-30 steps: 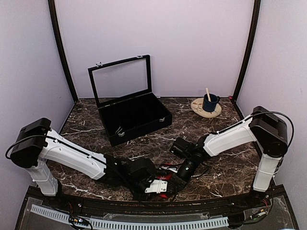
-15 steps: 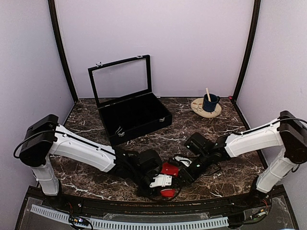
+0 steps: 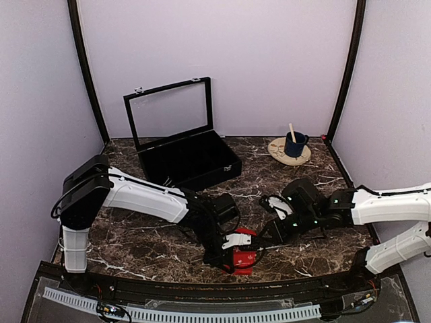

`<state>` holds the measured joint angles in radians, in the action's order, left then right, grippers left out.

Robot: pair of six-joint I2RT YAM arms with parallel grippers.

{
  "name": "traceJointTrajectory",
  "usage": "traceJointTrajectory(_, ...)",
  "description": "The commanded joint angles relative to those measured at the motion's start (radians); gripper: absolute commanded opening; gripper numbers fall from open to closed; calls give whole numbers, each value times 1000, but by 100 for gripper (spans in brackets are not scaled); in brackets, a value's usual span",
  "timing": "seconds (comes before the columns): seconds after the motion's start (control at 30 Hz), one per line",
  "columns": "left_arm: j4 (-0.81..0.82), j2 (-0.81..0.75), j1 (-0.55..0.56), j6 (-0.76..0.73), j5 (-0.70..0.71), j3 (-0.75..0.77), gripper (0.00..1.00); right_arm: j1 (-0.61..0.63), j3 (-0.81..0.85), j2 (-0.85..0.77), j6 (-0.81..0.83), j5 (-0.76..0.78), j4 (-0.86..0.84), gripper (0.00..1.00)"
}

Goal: Roll the socks
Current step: Roll the sock at the center of the board.

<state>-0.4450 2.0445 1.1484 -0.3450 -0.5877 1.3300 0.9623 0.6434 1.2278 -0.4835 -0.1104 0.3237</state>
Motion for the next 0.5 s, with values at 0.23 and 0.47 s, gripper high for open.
traceJointTrajectory(0.23,-218,132,-70,41,-114,98,0,98,-49,-162,-111,317,94,39)
traceJointTrajectory(0.47,-298,220,-100,42,-224,219,0,272,-41,-161,-177,424,143,39)
